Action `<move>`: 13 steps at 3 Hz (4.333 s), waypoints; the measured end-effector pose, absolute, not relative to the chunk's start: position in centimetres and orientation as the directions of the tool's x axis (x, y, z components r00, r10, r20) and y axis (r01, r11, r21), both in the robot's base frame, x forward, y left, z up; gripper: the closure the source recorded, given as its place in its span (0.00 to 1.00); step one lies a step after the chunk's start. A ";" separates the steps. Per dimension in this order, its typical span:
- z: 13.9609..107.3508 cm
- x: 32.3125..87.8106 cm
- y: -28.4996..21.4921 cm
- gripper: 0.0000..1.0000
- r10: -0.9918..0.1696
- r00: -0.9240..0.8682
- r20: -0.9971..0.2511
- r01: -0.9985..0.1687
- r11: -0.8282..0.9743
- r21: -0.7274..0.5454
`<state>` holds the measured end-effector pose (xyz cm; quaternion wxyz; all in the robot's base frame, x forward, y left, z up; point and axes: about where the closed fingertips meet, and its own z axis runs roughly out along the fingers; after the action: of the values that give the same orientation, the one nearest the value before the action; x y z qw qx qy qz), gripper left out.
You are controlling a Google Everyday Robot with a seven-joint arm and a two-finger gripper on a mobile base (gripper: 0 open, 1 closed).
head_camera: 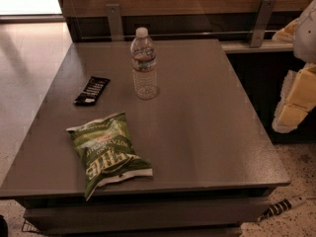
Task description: Pick green jalapeno chip bag
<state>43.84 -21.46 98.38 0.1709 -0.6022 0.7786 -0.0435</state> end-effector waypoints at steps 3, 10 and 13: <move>98.3 44.0 -18.3 0.00 -0.941 -0.131 -0.313 -0.938 0.220 -0.267; 86.9 44.1 2.2 0.00 -0.783 0.059 -0.619 -0.992 0.023 -0.125; 82.5 40.5 10.8 0.18 -0.703 0.064 -0.708 -0.997 -0.075 -0.015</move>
Offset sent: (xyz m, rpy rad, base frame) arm 0.0006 0.0097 -0.0009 0.0541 -0.0064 0.0409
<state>40.54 10.84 82.49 0.2657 -0.6791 0.6260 0.2762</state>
